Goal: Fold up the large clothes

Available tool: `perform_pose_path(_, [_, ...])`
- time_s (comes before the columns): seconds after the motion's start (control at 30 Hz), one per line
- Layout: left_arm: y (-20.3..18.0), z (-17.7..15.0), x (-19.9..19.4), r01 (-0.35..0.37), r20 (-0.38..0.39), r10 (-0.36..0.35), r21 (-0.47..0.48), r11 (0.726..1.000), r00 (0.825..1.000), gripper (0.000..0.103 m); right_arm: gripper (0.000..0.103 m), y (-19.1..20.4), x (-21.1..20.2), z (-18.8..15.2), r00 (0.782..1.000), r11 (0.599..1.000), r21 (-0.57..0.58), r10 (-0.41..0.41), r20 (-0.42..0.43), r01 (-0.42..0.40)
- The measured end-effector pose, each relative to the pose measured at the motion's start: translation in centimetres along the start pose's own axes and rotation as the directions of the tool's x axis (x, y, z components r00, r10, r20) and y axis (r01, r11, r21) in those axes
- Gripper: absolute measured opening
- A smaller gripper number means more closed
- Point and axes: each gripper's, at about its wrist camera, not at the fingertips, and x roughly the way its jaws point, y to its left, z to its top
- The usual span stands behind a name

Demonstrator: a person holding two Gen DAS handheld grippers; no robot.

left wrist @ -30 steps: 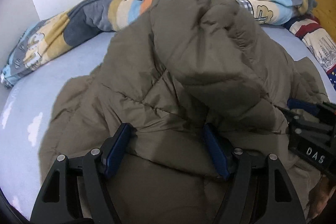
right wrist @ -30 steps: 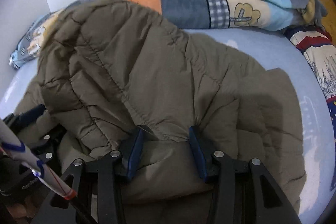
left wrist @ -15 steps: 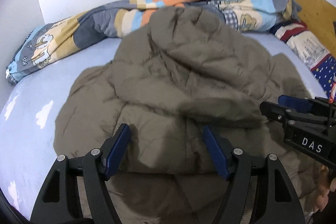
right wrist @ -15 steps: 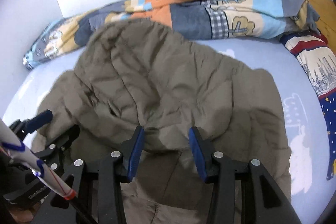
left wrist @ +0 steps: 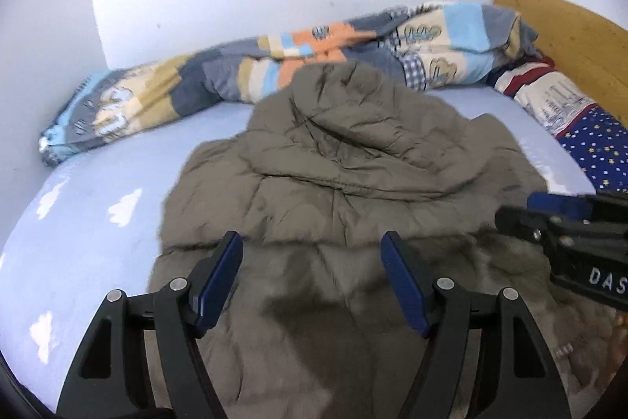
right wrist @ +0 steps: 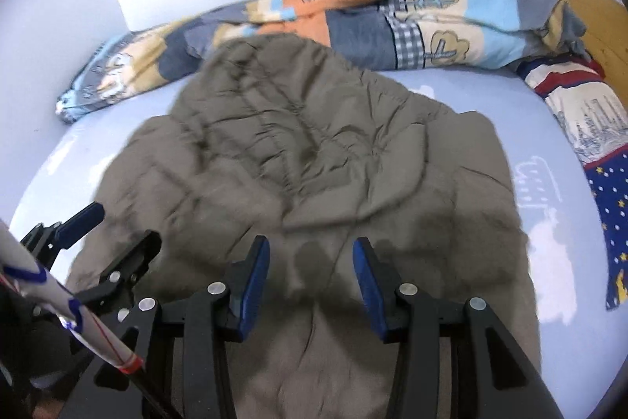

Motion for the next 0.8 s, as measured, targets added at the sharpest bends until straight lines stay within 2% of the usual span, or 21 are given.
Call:
perform_pose_path(0.2, [0.1,-3.5,-7.4,-0.107,0.08,0.106,0.008,0.994,0.991,0.072,0.049,2.2,-6.8,-5.4,0.998,0.999,0.02,0.027,0.048,-0.028])
perform_pose_path(0.3, [0.8,-5.2,-10.2,-0.179,0.106,0.179,-0.006,0.984,0.978,0.072,0.049,3.6,-9.4,-8.0,0.997,1.0,0.011,0.028,0.074,-0.029])
perform_pose_path(0.37, [1.2,-6.3,-12.4,-0.24,0.131,0.239,-0.011,0.971,0.962,0.072,0.049,4.6,-11.0,-10.0,0.996,1.0,-0.003,0.025,0.09,-0.025])
perform_pose_path(0.43, [1.6,-7.1,-14.3,-0.266,0.149,0.265,-0.013,0.964,0.953,0.072,0.049,5.3,-11.9,-11.6,0.995,0.999,-0.005,0.036,0.09,-0.035])
perform_pose_path(0.47, [1.7,-7.5,-15.2,-0.303,0.162,0.301,-0.011,0.953,0.94,0.072,0.049,5.8,-12.4,-12.4,0.995,0.999,-0.01,0.044,0.088,-0.043])
perform_pose_path(0.6, [2.2,-8.4,-18.6,-0.351,0.198,0.347,-0.017,0.936,0.916,0.072,0.049,7.6,-14.5,-14.8,0.994,0.998,-0.032,0.059,0.093,-0.056])
perform_pose_path(0.67, [2.4,-8.5,-19.8,-0.346,0.206,0.344,-0.024,0.938,0.916,0.072,0.049,8.7,-15.8,-15.7,0.992,0.996,-0.048,0.074,0.105,-0.069])
perform_pose_path(0.8, [2.6,-8.7,-22.3,-0.375,0.245,0.37,-0.03,0.927,0.896,0.073,0.049,10.8,-17.9,-16.9,0.987,0.993,-0.091,0.093,0.13,-0.081])
